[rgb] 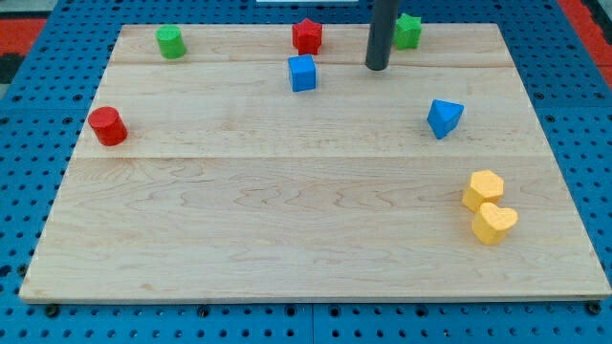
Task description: Move the blue cube towards the bottom left corner
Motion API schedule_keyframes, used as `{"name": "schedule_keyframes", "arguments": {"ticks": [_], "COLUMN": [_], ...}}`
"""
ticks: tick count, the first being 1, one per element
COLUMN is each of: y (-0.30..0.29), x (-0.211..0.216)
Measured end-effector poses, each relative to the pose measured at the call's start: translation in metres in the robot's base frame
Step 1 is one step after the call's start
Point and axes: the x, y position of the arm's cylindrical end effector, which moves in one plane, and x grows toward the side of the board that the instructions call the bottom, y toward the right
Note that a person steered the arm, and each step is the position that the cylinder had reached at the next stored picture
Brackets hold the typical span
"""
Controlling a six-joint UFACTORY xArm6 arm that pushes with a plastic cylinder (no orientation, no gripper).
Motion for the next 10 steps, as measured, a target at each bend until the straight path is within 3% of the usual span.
{"name": "schedule_keyframes", "arguments": {"ticks": [1,2,6,7,8,10], "y": [-0.006,-0.03,-0.154,-0.133,-0.136,-0.216], "x": [0.019,0.006,0.02,0.004,0.014,0.085]}}
